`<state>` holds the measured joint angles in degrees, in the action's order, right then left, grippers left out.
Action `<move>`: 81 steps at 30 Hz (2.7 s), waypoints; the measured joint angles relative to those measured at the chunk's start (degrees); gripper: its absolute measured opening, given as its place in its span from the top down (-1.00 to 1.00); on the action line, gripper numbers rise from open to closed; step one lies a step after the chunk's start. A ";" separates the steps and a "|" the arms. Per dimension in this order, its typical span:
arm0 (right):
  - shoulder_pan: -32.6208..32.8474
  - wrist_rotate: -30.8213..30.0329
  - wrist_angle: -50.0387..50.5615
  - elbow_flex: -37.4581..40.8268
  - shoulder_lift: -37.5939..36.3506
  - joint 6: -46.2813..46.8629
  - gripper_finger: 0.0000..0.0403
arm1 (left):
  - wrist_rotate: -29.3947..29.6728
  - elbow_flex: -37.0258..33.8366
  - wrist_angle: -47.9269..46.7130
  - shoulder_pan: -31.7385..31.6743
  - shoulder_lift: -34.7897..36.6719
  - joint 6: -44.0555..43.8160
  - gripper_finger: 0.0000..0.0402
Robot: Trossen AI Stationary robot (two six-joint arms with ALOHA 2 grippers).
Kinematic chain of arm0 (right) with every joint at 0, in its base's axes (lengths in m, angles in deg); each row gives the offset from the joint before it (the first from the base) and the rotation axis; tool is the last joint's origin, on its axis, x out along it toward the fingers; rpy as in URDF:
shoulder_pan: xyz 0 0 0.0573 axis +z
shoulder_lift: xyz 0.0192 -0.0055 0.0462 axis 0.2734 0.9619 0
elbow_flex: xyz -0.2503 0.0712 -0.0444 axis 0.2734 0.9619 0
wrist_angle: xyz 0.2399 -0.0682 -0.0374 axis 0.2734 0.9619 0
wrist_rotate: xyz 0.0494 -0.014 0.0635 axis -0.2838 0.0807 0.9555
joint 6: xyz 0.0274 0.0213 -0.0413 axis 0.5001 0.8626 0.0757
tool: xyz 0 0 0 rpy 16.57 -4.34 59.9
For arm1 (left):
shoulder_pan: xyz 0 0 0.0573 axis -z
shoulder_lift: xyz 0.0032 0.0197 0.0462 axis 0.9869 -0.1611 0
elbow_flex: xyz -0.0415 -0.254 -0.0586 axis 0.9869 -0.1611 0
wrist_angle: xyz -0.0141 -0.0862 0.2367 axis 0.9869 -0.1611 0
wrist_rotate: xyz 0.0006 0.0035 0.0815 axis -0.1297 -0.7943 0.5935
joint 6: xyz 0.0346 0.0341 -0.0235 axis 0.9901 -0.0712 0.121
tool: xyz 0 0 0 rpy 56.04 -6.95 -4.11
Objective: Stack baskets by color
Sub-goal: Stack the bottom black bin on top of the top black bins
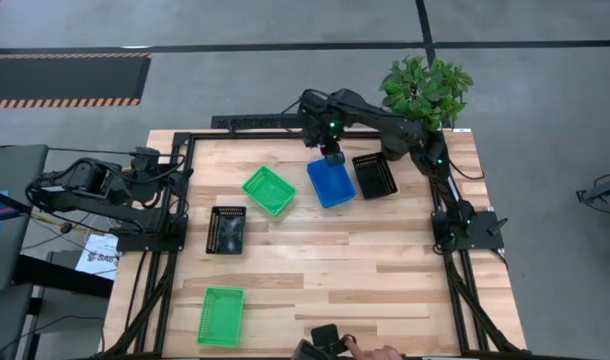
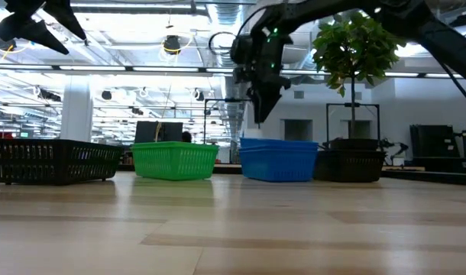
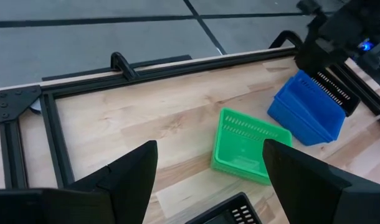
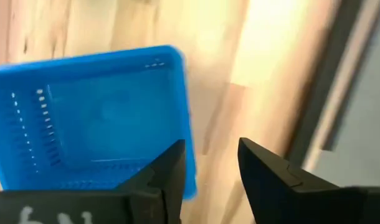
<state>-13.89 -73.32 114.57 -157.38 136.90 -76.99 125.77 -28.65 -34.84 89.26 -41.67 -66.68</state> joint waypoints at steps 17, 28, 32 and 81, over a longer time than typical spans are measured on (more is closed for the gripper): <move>4.52 3.52 12.33 -0.02 -17.12 37.62 0.14 | -14.84 0.00 -0.41 -0.02 -8.02 0.89 -0.39; 19.52 1.59 14.67 0.00 -22.87 56.70 0.20 | -16.10 0.00 -6.77 -0.04 -25.74 -5.82 -0.39; 26.13 -0.73 14.87 0.00 -23.14 62.03 0.20 | -18.07 -2.19 -3.60 -0.92 -28.96 -6.08 -0.39; 70.34 -26.79 14.92 0.02 -23.34 102.39 0.20 | -48.74 -13.24 71.40 -1.94 -54.53 -7.02 -0.39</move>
<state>56.45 -100.11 129.49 -157.36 113.56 25.40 77.04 -41.89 36.56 87.32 -96.20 -73.70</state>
